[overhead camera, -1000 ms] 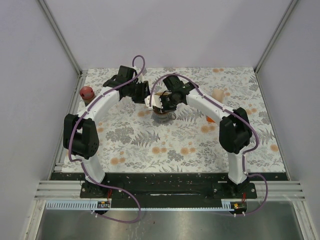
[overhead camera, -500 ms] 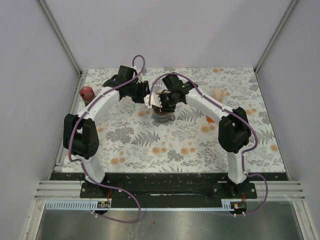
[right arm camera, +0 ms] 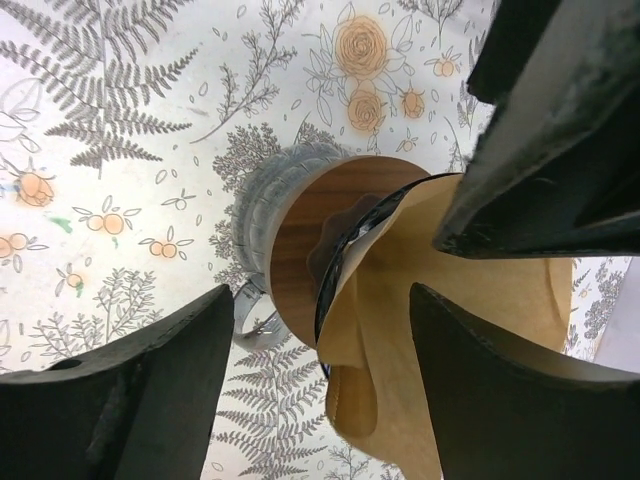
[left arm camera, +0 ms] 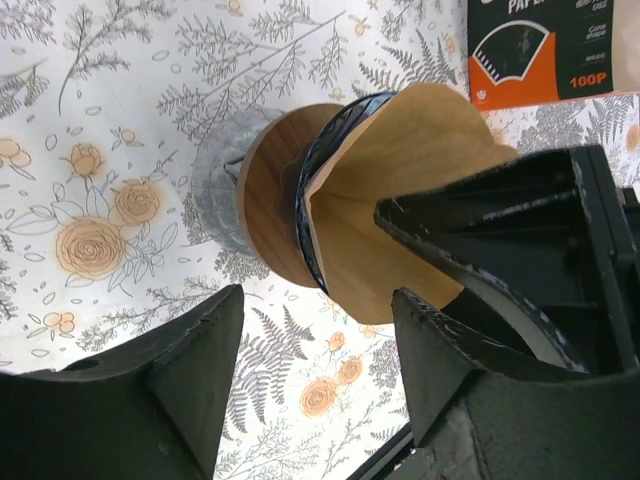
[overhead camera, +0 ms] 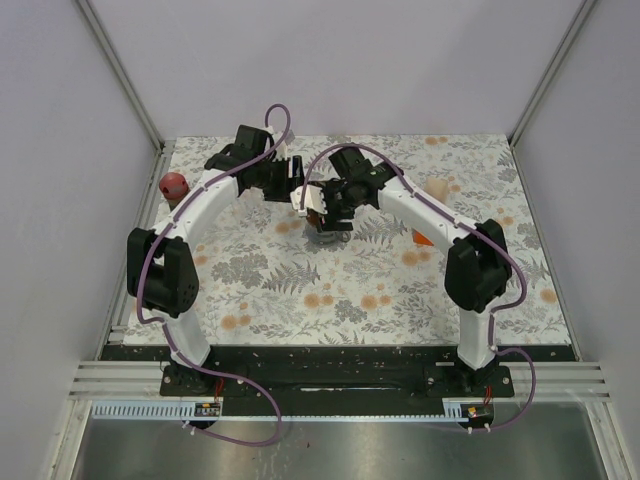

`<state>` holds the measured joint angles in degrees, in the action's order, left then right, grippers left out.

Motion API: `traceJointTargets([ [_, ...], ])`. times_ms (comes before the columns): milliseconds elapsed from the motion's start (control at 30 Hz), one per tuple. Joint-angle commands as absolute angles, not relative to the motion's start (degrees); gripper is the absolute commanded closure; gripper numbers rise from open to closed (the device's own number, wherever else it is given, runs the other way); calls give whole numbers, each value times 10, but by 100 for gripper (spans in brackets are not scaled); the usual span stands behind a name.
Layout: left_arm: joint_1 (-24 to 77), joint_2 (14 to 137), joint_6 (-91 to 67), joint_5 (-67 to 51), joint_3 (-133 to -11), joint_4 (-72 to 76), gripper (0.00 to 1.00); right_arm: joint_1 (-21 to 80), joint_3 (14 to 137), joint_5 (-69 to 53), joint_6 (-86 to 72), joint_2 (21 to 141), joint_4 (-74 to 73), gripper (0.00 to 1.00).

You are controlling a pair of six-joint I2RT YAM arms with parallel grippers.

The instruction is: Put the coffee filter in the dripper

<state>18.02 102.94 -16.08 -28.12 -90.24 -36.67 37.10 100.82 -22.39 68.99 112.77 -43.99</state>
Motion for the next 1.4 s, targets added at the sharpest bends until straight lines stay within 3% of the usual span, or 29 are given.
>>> traceJointTargets([
  [0,180,1020,-145,-272,-933,-366,34,374,999,-257,669,1069,-433,20],
  [167,178,1016,-136,-271,-941,-377,28,375,992,-266,647,1050,-419,19],
  [200,178,1014,-133,-271,-947,-381,28,375,991,-271,636,1044,-414,15],
  [233,174,1012,-129,-271,-954,-386,27,374,990,-279,625,1036,-406,1],
  [267,169,1010,-127,-271,-961,-389,27,375,989,-286,608,1028,-395,1],
  [533,78,947,-84,-255,-983,-409,24,374,942,-253,361,937,-199,1],
  [633,42,923,-50,-251,-984,-430,16,374,938,-223,289,922,-176,1],
  [767,-13,917,-23,-235,-980,-468,14,373,952,-152,202,918,-176,1],
  [967,-100,909,14,-202,-964,-463,14,373,901,-117,176,886,-174,1],
  [1367,-150,1049,18,25,-1071,-469,14,373,788,-98,188,815,-142,1],
])
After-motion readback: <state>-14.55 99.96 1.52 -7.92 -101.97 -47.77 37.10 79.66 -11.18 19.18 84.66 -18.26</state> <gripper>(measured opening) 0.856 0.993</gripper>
